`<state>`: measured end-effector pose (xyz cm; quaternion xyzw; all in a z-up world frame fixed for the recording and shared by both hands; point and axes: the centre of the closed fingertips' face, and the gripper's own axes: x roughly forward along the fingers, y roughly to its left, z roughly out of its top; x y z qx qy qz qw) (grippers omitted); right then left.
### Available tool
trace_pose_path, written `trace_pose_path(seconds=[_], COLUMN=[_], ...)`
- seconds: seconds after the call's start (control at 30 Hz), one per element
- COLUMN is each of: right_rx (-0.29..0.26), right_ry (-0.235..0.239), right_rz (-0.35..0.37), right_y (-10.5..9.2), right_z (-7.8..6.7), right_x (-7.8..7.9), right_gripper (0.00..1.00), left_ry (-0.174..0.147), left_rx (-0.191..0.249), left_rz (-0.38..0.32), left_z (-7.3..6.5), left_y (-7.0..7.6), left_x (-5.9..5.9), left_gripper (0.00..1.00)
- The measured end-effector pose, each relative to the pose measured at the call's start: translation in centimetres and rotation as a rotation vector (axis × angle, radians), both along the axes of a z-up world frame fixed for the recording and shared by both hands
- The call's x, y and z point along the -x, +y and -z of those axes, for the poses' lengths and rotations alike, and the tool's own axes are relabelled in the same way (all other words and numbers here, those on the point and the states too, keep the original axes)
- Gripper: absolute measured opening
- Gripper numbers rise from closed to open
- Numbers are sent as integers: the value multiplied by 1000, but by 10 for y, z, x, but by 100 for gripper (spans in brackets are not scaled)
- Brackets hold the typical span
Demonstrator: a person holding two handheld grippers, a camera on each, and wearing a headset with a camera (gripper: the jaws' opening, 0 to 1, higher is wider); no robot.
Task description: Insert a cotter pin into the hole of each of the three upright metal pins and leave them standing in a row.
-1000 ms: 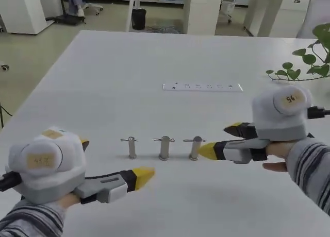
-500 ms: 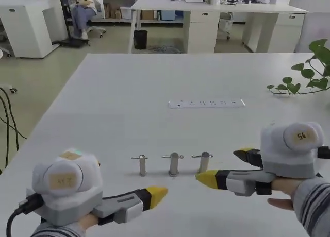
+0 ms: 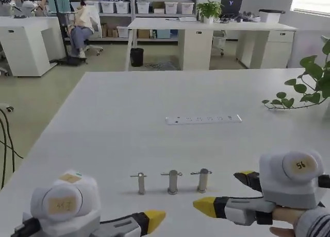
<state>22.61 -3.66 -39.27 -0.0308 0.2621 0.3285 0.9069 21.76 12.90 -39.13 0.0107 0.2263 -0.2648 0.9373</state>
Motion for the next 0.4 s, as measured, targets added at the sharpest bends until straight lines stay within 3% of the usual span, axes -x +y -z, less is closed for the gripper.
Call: trace_pose_path(seconds=[0.4], right_rx=[-18], right_ry=[-5], right_rz=[7], right_y=[-2], right_z=[1], right_x=[0], right_gripper=[80], left_ry=[-9], left_rx=[-14], left_rz=[-9], left_z=[-1], left_y=[2], left_x=[1], left_gripper=[99])
